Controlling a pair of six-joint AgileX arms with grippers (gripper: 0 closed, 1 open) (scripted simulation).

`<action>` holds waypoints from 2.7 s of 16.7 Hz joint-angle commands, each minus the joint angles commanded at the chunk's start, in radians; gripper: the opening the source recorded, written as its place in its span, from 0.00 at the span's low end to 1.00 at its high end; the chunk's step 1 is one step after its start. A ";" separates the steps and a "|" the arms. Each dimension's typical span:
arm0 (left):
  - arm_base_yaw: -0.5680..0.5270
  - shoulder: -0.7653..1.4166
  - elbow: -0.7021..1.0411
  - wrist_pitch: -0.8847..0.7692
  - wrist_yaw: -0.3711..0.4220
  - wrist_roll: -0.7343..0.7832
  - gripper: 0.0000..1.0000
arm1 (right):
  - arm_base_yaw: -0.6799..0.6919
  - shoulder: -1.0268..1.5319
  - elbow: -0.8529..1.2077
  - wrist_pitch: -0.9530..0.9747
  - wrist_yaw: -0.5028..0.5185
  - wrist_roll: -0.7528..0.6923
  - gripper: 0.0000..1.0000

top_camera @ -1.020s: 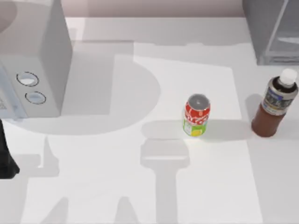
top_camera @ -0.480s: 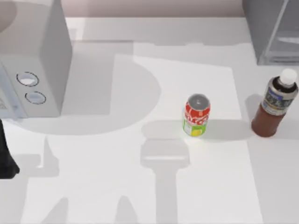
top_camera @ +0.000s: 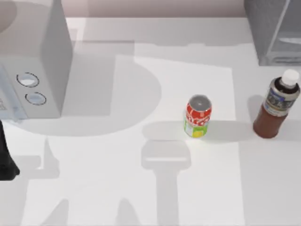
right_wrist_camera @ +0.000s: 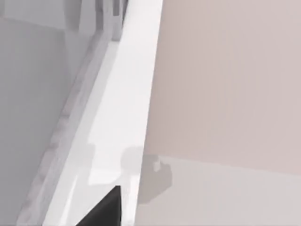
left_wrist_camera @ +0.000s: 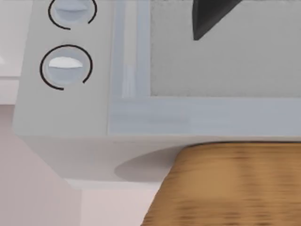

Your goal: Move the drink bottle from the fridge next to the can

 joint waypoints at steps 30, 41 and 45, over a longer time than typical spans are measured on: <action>0.000 0.000 0.000 0.000 0.000 0.000 1.00 | 1.043 -0.208 -0.336 0.527 0.809 0.928 1.00; 0.000 0.000 0.000 0.000 0.000 0.000 1.00 | 1.041 -0.070 -0.180 0.498 0.825 0.934 1.00; 0.000 0.000 0.000 0.000 0.000 0.000 1.00 | 1.040 0.078 0.018 0.457 0.830 0.935 1.00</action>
